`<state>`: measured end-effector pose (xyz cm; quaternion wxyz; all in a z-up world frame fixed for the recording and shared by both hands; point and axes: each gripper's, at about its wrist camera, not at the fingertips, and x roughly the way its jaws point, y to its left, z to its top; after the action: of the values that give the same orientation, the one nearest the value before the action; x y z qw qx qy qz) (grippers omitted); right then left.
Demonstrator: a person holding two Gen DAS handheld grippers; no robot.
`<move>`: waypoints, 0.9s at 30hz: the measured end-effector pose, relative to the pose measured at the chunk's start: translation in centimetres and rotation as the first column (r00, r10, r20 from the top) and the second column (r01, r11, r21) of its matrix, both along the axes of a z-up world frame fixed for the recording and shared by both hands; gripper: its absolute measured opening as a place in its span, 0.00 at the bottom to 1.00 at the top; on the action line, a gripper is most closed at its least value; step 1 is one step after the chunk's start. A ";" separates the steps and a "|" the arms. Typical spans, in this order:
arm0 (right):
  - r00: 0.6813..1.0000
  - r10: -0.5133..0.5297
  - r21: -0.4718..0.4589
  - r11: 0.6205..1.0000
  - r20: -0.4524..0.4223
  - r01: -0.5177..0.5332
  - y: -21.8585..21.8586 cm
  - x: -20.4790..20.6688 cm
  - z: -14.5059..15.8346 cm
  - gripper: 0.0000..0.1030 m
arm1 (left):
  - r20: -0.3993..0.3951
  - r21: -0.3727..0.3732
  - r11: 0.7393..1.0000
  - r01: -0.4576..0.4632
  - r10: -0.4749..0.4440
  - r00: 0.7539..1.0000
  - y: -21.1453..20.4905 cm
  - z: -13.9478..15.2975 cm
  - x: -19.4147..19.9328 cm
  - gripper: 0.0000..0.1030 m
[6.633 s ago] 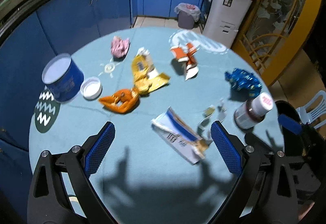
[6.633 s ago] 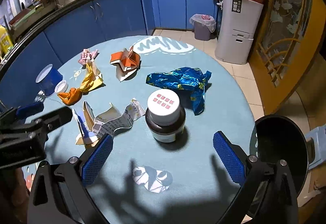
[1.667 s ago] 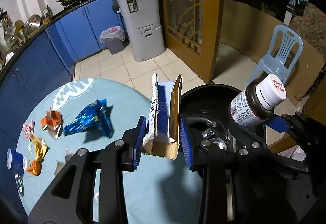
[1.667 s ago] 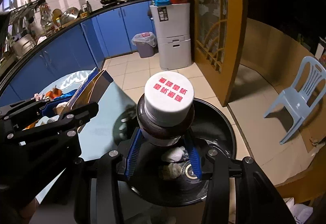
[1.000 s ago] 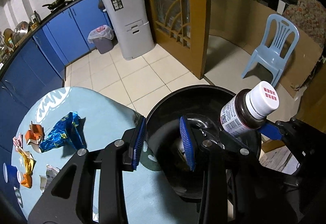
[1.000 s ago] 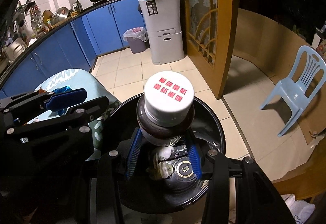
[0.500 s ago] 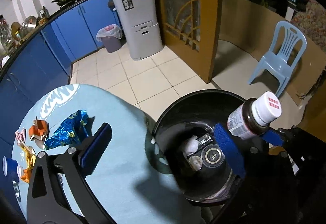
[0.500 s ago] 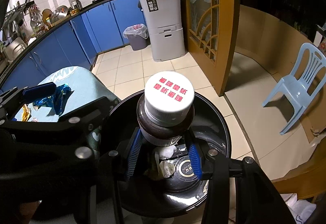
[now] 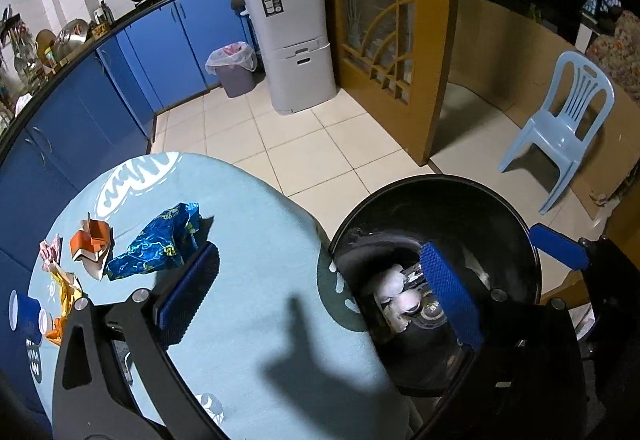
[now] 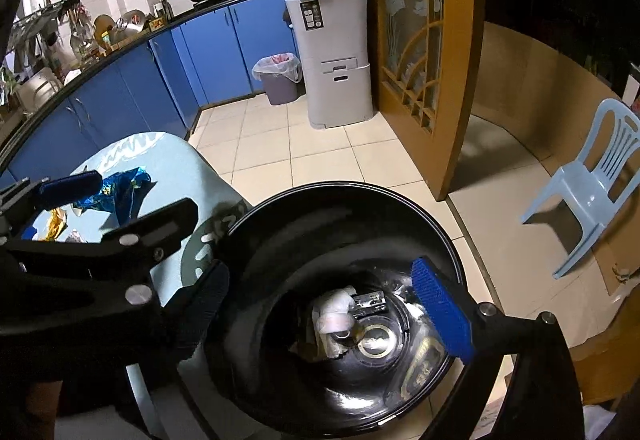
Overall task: Collect trash
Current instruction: 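Open right tool to drop the jar into the bin while left tool drops the carton, then grasp the blue foil wrapper with right tool while left tool grasps the white receipt paper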
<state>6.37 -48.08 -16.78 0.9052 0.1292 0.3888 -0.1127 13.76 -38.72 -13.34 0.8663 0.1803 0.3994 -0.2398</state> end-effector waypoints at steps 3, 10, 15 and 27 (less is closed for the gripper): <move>1.000 -0.003 -0.004 1.000 -0.003 0.003 0.2 0.1 0.1 0.88 | 0.001 -0.005 1.000 0.000 0.000 1.000 0.3 0.2 -0.1 0.96; 1.000 0.004 -0.004 1.000 -0.002 -0.004 0.7 0.2 0.6 0.88 | -0.001 -0.017 1.000 -0.017 0.017 1.000 1.5 0.6 0.0 0.96; 0.999 0.037 -0.022 0.999 -0.011 -0.037 2.6 0.8 0.9 0.88 | 0.003 -0.033 0.998 -0.050 0.050 0.999 3.7 0.9 0.1 0.96; 0.986 0.164 -0.052 0.985 -0.041 -0.166 9.4 4.7 1.3 0.88 | -0.036 -0.057 0.972 -0.228 0.226 0.973 14.6 0.8 2.3 0.96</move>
<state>11.08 -38.64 -15.53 0.9074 0.0693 0.4114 -0.0505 16.05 -24.13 -12.59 0.8872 0.1034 0.4225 -0.1540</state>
